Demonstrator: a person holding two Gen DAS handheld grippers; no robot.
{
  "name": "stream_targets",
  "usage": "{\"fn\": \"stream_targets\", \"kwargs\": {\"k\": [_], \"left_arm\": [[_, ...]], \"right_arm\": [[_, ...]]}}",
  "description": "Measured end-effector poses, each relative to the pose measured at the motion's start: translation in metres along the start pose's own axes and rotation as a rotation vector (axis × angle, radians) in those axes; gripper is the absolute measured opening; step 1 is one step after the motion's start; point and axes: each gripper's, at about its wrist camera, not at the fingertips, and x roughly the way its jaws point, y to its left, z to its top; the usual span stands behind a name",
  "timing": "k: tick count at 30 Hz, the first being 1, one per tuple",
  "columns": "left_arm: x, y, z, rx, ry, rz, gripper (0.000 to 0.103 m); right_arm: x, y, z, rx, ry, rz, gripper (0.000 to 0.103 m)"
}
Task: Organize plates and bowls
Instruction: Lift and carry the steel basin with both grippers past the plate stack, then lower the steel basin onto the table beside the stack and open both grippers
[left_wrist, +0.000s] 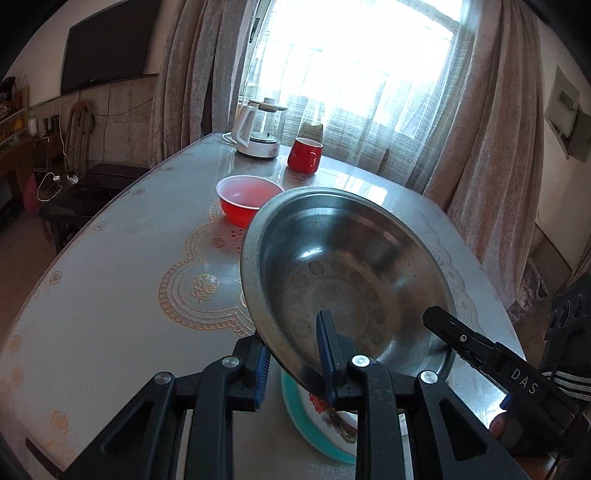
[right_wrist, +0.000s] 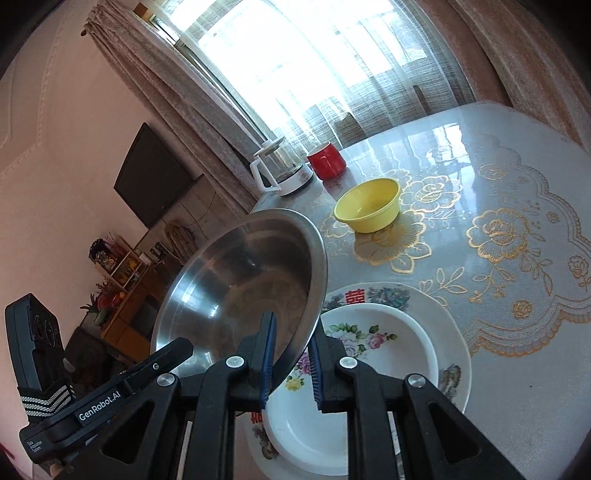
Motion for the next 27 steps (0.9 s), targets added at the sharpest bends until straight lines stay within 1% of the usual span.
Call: {"fn": "stream_targets", "kwargs": {"k": [6, 13, 18, 27], "left_arm": [[-0.009, 0.045, -0.007, -0.074, -0.012, 0.062, 0.025], [-0.005, 0.086, -0.019, -0.158, 0.016, 0.114, 0.026], [0.001, 0.099, -0.026, -0.182, 0.034, 0.145, 0.026], [0.013, 0.116, -0.034, -0.230, 0.079, 0.169, 0.026]], "right_arm": [[0.039, 0.029, -0.008, -0.032, 0.090, 0.051, 0.017], [0.074, 0.062, -0.025, -0.097, 0.182, 0.054, 0.018], [0.088, 0.071, -0.039, -0.107, 0.235, 0.043, 0.018], [0.107, 0.080, -0.049, -0.142, 0.307, -0.005, 0.021]]}}
